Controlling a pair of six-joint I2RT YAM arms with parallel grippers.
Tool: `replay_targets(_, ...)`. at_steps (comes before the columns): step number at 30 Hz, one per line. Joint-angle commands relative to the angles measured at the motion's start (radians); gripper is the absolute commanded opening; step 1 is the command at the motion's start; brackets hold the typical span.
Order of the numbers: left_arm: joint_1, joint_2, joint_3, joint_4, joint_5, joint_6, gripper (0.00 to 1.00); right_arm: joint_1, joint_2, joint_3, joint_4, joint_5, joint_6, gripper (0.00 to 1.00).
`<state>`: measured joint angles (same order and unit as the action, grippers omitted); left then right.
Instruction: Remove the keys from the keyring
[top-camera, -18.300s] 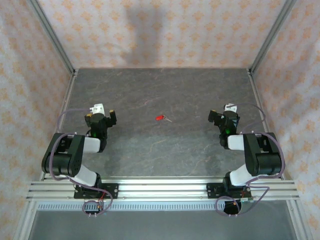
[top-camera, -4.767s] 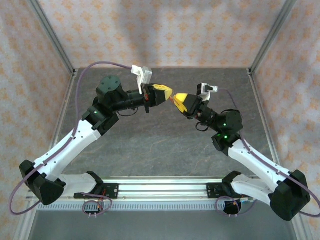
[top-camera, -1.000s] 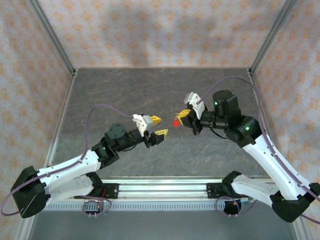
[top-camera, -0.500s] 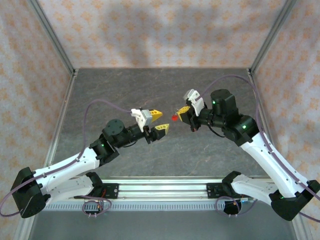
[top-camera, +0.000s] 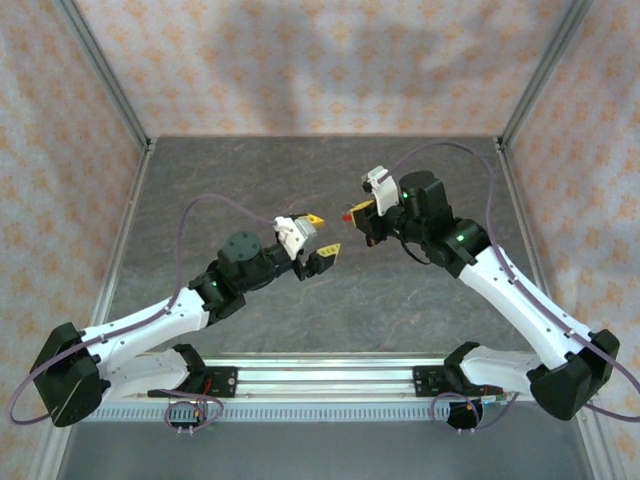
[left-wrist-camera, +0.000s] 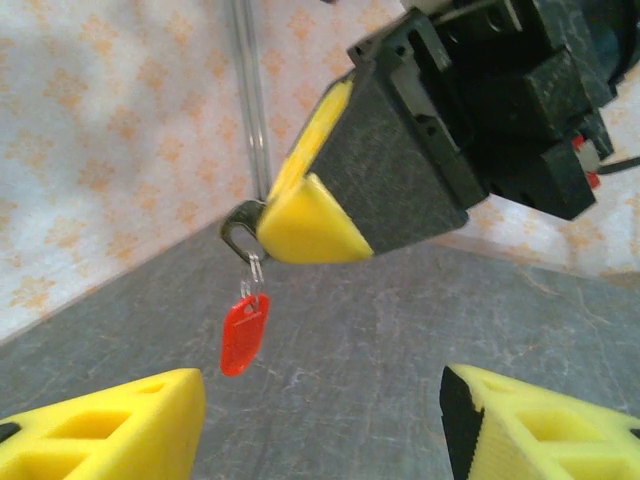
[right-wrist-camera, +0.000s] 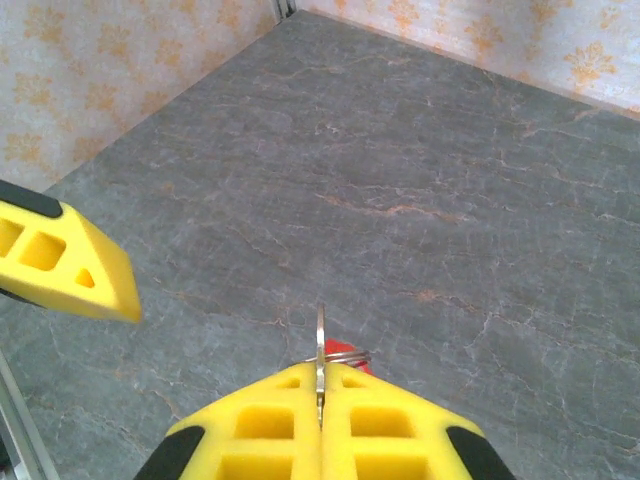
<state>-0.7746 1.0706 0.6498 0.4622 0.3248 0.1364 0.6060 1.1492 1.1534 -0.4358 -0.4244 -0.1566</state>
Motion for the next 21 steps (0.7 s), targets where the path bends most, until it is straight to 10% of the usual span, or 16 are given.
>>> replay_targets(1, 0.013, -0.025, -0.011, 0.062, 0.02, 0.001, 0.64, 0.005, -0.009, -0.005, 0.068, 0.032, 0.017, 0.0)
replay_targets(21, 0.025, 0.017, 0.027, 0.059, 0.122, 0.026, 0.44, 0.005, -0.04, -0.013, 0.045, -0.155, -0.073, 0.0)
